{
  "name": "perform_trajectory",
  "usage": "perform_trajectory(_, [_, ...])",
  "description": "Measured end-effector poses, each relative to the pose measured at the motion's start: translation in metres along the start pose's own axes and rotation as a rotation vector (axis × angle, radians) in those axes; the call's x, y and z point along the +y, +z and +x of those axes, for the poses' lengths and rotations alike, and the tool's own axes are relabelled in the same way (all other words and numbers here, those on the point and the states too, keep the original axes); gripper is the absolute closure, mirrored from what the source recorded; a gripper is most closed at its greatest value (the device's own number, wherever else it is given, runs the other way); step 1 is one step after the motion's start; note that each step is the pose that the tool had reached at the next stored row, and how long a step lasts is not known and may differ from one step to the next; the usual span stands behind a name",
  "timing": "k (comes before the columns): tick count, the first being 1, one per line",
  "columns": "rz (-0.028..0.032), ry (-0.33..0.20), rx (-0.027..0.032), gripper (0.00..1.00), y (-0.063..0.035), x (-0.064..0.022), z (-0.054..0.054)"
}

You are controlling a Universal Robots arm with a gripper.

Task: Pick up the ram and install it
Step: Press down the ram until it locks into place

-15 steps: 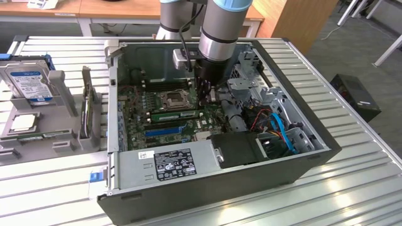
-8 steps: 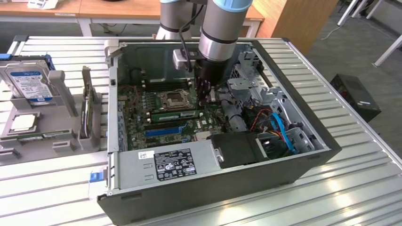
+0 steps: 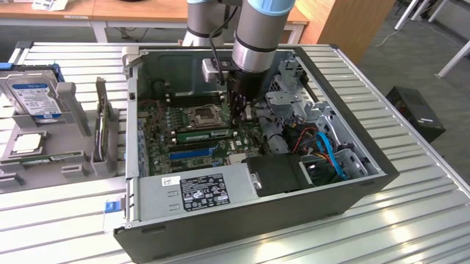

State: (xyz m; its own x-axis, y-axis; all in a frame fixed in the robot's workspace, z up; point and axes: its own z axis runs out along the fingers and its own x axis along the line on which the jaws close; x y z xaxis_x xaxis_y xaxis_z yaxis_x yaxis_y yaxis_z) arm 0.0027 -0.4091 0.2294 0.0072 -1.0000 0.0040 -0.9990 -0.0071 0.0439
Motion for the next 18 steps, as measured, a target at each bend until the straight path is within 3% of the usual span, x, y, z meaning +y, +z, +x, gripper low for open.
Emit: perform_trajectory(18, [0.0001, 0.000, -0.0005, 0.90, 0.0026, -0.0001, -0.0001])
